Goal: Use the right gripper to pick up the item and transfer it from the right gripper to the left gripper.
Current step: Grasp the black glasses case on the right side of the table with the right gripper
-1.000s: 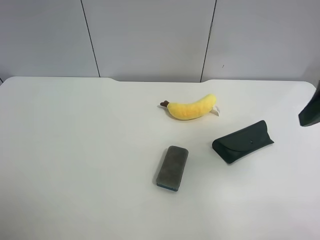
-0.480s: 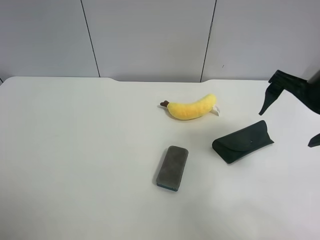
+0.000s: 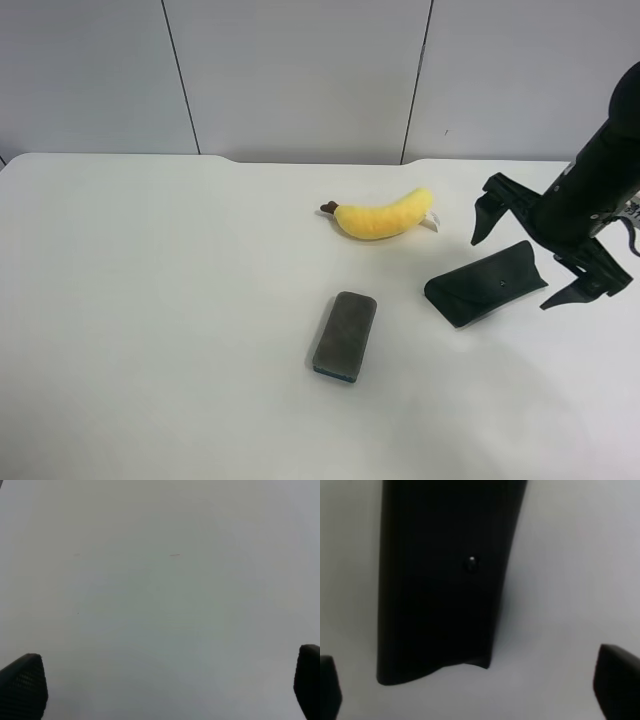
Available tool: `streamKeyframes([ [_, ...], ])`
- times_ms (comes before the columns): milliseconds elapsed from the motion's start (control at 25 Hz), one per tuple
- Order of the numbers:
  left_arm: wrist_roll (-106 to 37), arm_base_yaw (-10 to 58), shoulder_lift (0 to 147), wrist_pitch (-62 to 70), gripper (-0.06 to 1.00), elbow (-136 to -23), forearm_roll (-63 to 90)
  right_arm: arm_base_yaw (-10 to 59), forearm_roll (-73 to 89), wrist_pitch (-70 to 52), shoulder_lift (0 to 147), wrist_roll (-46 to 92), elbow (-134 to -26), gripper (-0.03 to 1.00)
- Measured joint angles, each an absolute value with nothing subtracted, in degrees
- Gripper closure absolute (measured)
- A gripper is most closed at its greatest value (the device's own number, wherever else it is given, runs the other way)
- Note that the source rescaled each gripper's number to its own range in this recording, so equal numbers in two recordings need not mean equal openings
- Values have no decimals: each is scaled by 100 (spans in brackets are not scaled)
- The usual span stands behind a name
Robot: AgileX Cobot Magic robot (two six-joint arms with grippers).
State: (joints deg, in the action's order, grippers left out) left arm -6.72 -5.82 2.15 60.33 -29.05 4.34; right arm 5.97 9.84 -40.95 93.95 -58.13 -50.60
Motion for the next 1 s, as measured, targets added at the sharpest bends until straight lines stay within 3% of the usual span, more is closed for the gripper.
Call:
streamKeyframes([
  [1000,-672,-582,215,6033,-6,-2905,434,710,852,-3353,10496,-6483,-5066,-3],
])
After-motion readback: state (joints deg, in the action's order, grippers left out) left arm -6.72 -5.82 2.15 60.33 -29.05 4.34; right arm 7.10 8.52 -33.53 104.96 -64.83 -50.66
